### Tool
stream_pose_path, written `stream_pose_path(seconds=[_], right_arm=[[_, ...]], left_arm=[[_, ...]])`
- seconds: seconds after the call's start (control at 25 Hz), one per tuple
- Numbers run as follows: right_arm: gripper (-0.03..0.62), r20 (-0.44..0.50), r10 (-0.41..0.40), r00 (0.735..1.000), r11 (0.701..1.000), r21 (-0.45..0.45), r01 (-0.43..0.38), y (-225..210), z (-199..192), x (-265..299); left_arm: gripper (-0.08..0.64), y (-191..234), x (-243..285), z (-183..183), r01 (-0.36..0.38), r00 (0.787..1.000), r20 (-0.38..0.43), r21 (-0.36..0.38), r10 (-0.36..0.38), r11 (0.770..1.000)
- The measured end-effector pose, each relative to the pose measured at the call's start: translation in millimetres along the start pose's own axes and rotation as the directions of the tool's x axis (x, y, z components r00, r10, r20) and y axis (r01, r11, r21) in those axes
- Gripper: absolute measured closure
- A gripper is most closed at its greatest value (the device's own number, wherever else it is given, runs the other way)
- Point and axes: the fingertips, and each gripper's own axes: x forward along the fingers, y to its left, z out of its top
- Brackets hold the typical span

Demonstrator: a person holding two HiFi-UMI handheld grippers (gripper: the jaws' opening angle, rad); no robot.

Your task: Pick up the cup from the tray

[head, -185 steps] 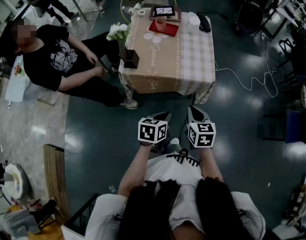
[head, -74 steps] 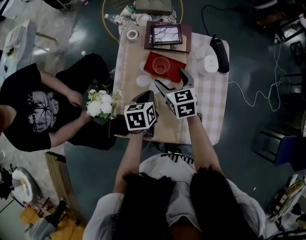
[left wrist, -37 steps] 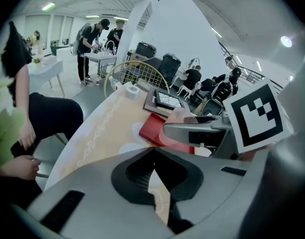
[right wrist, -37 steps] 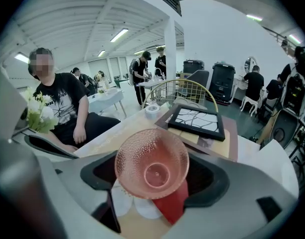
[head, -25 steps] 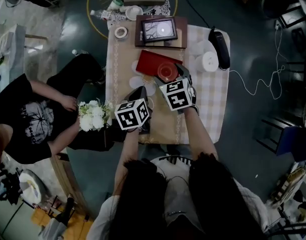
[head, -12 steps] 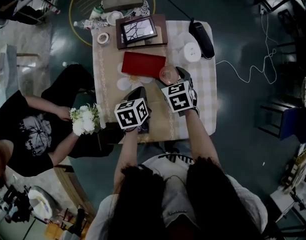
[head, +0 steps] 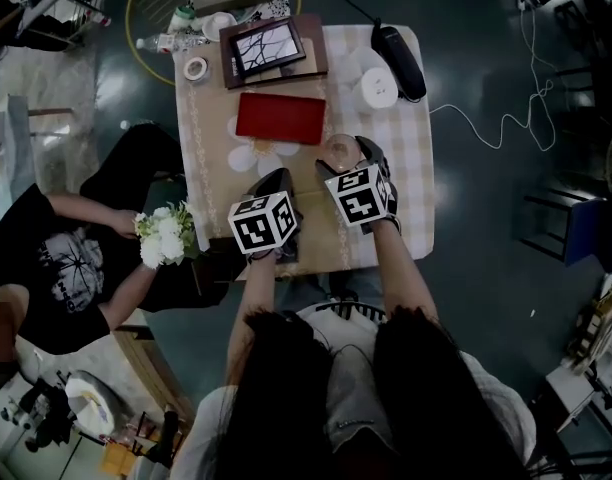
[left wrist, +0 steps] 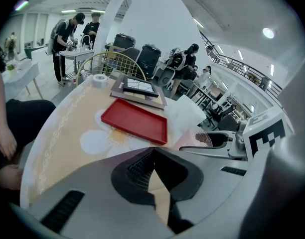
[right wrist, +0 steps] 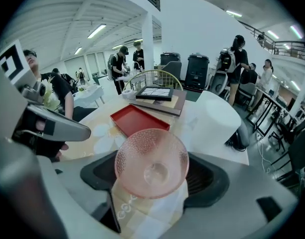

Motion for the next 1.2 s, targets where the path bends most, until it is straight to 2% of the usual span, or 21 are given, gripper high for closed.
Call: stream_pose_path(seconds=[0.24, 0.56, 0.72, 0.96, 1.2], right_arm=[[0.191, 0.002, 0.001, 1.0, 0.998, 0.057, -0.001, -2.8, -11.1, -1.6], [0.19, -0.005, 0.0, 1.0, 0.999, 0.048, 0.0, -2.6, -14.0, 2.6], [0.188, 0.068, 0.031, 0.997, 0.989, 0.145, -0.041, -3.6, -7.2, -2.1], [0.187, 0.135, 0.031, 0.99, 0.984, 0.171, -0.054, -9.2, 5.3, -21.4], [0.187, 0.195, 0.015, 0.981, 0.978, 0.201, -0.055, -12.3, 13.6, -46.8]], left_arm=[[0.555, 2.4, -2.3, -2.3, -0.007, 1.0, -0.002, 0.003, 0.007, 1.0], [0.555, 1.4, -3.3, -16.6, 0.006, 0.999, -0.033, 0.004, -0.006, 1.0], [0.555, -1.7, -7.4, -17.2, 0.01, 1.0, -0.023, 0.036, -0.009, 0.999], [0.555, -7.4, -11.5, -16.6, 0.022, 1.0, -0.009, 0.047, -0.022, 0.999], [0.555, -23.4, -16.9, -17.9, 0.067, 0.998, -0.016, 0.099, -0.066, 0.993]])
